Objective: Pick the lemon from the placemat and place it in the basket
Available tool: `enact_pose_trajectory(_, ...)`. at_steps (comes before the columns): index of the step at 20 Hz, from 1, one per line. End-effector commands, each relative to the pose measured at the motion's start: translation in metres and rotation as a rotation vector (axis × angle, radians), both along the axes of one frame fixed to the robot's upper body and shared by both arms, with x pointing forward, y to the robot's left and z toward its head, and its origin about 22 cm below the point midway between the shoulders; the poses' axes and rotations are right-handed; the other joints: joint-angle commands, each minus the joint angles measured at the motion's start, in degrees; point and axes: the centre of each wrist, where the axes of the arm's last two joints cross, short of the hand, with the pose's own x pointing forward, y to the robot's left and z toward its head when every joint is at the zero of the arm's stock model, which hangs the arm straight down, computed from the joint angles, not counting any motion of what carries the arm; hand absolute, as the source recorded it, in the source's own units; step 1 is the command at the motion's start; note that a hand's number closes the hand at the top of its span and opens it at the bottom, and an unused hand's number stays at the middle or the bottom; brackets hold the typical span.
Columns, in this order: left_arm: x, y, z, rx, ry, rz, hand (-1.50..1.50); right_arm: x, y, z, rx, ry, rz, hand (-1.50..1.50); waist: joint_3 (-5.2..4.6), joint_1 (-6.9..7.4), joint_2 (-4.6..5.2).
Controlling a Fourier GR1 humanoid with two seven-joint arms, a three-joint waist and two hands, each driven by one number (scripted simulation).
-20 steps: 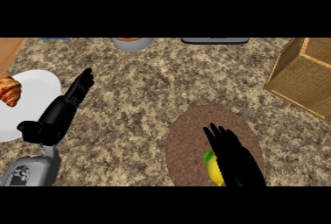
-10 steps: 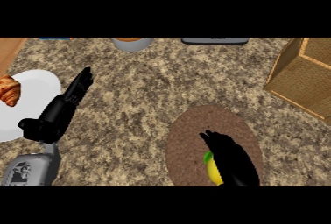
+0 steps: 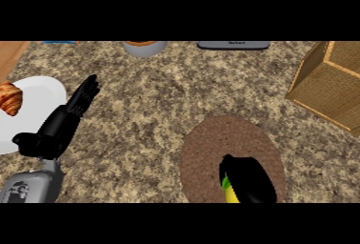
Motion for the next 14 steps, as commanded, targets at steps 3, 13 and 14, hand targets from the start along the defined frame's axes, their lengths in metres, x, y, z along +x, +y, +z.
enact_pose_trajectory(3, -0.008, -0.005, -0.003, -0.013, -0.001, -0.001, 0.0, -0.006, -0.004, -0.015, -0.109, -0.042, 0.088, 1.5, 0.72, 0.09, 0.66)
enact_pose_trajectory(13, -0.01, 0.001, 0.01, 0.002, -0.02, -0.004, 0.0, 0.089, -0.02, 0.023, 0.046, -0.143, -0.458, 1.5, 0.74, 1.02, 0.77)
enact_pose_trajectory(14, -0.012, 0.002, 0.003, 0.003, 0.005, -0.013, 0.0, 0.075, 0.006, 0.012, 0.083, -0.162, -0.449, 1.5, 0.74, 0.71, 0.76)
